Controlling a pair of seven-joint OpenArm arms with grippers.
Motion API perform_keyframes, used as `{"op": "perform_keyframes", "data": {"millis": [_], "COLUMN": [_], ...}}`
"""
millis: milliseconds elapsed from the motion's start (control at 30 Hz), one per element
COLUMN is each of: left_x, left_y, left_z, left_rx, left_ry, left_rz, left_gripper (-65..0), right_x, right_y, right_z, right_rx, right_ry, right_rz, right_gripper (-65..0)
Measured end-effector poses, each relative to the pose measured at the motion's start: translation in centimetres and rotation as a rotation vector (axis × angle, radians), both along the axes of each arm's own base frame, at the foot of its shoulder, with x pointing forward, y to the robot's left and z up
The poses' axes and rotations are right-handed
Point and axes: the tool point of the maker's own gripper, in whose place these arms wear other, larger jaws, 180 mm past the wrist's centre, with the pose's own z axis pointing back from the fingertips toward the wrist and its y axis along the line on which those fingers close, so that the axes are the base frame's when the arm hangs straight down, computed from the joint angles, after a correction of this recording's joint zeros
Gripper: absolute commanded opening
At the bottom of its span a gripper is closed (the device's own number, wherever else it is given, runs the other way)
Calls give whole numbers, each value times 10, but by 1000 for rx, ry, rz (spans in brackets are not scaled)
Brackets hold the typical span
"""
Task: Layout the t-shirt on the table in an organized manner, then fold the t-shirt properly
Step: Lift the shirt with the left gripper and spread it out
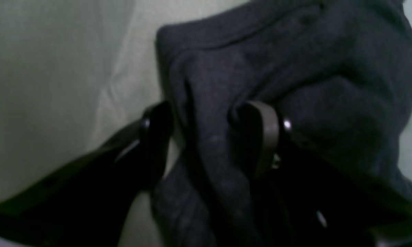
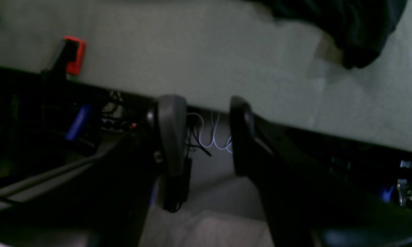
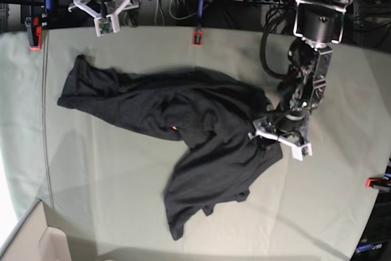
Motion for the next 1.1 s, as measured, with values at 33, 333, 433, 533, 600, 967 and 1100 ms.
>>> {"op": "perform_keyframes", "data": {"millis": [33,333,433,533,600,967,1100], "left_x": [-1,-5,-19,-31,-40,-113,-139], "left_y": [-1,-2,25,50,69,185,186], "left_z": [0,45,68,102,126,116,67], "left_rx": [-2,-8,14,27,48,171,147], "left_ry": [2,-124,-178,-261,-325,-262,-116], "left_rz": [-2,-25,29,97,137,425,438], "left_gripper": [-396,-646,-649,-649,-649,-645,-645], "right_x": [1,0,1,2,1,7,7], "right_y": [0,0,-5,-11,-10,-10,-10], "right_z": [0,0,0,0,0,1,1], "right_rx": [1,0,-10,-24,-18,-19,-19], "right_ry": [-2,-1,1,-2,-1,-14,-14], "right_rz": [0,-1,-10,-17,-20,-18,-18], "right_gripper": [-425,-425,-425,-425,-425,-421,-420]}}
